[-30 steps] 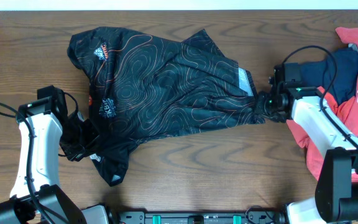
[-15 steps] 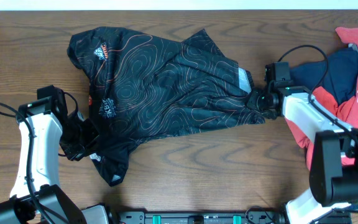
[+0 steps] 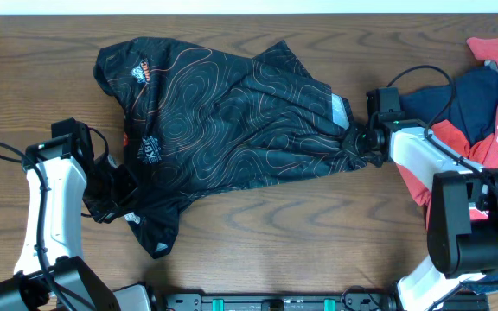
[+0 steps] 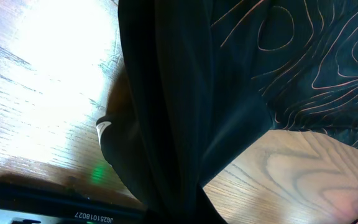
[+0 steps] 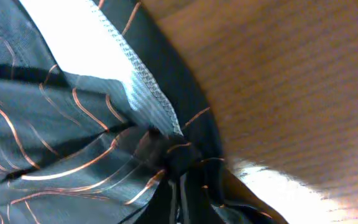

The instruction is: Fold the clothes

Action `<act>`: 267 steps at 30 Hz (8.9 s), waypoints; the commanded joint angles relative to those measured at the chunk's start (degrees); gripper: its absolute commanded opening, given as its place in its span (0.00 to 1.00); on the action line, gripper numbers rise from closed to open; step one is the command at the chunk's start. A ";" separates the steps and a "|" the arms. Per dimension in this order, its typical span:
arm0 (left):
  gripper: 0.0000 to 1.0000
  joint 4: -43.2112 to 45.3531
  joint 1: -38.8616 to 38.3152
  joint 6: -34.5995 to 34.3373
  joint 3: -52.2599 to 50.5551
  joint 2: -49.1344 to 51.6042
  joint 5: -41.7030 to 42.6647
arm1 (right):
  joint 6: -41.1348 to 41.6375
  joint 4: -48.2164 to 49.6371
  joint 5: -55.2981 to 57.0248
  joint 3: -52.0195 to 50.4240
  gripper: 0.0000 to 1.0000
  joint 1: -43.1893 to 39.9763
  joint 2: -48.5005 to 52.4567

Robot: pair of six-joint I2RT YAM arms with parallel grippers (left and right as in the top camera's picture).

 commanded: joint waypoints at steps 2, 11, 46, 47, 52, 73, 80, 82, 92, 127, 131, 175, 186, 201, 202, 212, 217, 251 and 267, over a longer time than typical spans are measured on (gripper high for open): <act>0.06 -0.17 -0.13 0.72 0.44 -0.33 0.52 | 0.17 -1.16 0.66 -0.15 0.01 0.59 1.36; 0.06 -0.22 -0.11 0.70 0.63 -0.37 0.52 | -0.79 -10.80 2.32 2.73 0.02 -3.15 -2.95; 0.06 -13.84 -0.13 4.63 15.58 -1.38 2.40 | -14.62 -31.50 -1.38 4.92 0.44 -4.74 -19.41; 0.06 -13.81 -0.13 4.63 15.47 -1.38 2.40 | -13.81 -31.54 -1.38 4.79 0.47 -4.44 -18.78; 0.06 -13.64 -0.13 4.61 15.37 -1.38 2.38 | -9.64 -30.08 -2.99 4.48 0.47 -2.64 -14.08; 0.06 -13.62 -0.13 4.61 15.37 -1.38 2.38 | 1.09 -25.03 -1.36 4.48 0.44 1.29 1.99; 0.06 -13.62 -0.13 4.61 15.37 -1.38 2.38 | 1.97 -26.80 -1.36 4.63 0.01 1.09 1.77; 0.06 -13.62 -0.13 4.61 15.37 -1.38 2.40 | 1.92 -28.04 -1.33 4.66 0.01 0.57 1.25; 0.06 -13.64 -0.13 4.61 15.37 -1.38 2.40 | -1.92 -31.15 -1.36 4.66 0.13 -4.11 -6.40; 0.06 -13.64 -0.13 4.61 15.37 -1.38 2.38 | 5.84 -22.38 0.17 -4.07 0.36 3.19 -7.23; 0.07 -13.64 -0.13 4.61 15.37 -1.38 2.38 | 6.56 -20.85 1.11 -5.46 0.36 3.19 -7.23; 0.06 -12.52 -0.11 4.61 64.04 -1.95 4.09 | -17.18 -40.59 -1.36 47.41 0.01 -9.64 -26.88; 0.06 -18.71 -0.59 1.77 72.48 -1.05 4.70 | -17.20 -44.22 1.55 55.91 0.01 -11.91 -27.08; 0.30 -16.90 -25.03 2.21 54.03 12.57 7.19 | -18.08 -50.07 4.26 55.87 0.01 -11.85 -20.02; 0.30 -15.87 -27.12 2.19 52.74 13.97 7.21 | -18.08 -50.16 4.79 55.87 0.01 -11.85 -20.02; 0.38 -5.79 -44.33 -4.74 47.36 27.12 11.30 | -18.08 -51.45 7.72 55.87 0.01 -11.87 -19.96; 0.47 -1.60 -51.21 -12.90 47.34 31.93 11.32 | -18.10 -51.58 7.72 55.87 0.01 -11.87 -19.76; 0.13 20.94 -69.57 -28.46 47.34 48.59 3.26 | -20.02 -53.62 7.72 55.87 0.01 -11.91 -19.28; 0.06 1.90 -47.76 -2.62 47.47 16.15 -7.06 | -19.96 -53.88 6.40 55.87 0.01 -11.91 -19.28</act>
